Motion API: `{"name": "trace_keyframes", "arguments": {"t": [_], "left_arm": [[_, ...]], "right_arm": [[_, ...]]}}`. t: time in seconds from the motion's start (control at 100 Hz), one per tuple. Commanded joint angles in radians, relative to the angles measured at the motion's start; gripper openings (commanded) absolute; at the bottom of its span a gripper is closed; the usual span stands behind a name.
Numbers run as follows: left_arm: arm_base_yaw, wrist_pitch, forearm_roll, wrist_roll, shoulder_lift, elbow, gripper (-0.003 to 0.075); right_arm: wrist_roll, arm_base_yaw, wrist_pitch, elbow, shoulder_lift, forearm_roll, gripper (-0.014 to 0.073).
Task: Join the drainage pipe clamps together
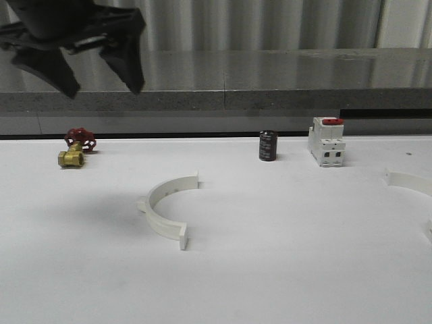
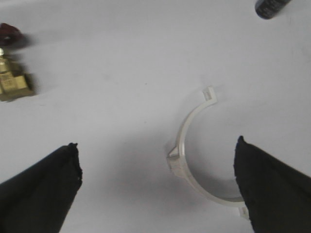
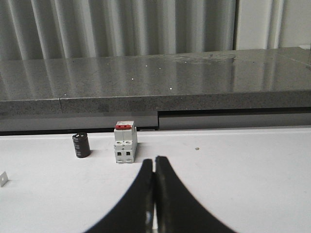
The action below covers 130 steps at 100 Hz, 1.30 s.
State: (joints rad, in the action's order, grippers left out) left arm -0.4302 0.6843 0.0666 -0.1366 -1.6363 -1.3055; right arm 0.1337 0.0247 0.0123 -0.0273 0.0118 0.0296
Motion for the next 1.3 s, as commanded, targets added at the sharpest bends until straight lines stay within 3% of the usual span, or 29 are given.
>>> {"name": "trace_keyframes", "arguments": {"t": [0.0,0.29,0.5,1.15,1.29], "left_arm": [[0.047,-0.085,-0.005,0.01,0.133,0.044,0.0621],[0.252,-0.171,-0.005,0.043,0.442,0.278,0.0621],[0.337,-0.273,-0.022,0.047,0.68,0.451,0.0621],[0.361,-0.296,-0.036,0.047,1.206,0.795,0.0616],[0.361,-0.315,-0.046,0.047,1.261,0.821,0.0517]], "right_arm": [[-0.01,-0.006,-0.076,0.015,0.018,0.001,-0.0069],[-0.01,-0.006,-0.076,0.015,0.018,0.001,-0.0069],[-0.01,-0.006,-0.076,0.015,0.018,0.001,-0.0069],[-0.01,-0.006,-0.076,0.015,0.018,0.001,-0.0069],[-0.01,-0.006,-0.082,0.015,0.018,0.001,-0.0069]]}}
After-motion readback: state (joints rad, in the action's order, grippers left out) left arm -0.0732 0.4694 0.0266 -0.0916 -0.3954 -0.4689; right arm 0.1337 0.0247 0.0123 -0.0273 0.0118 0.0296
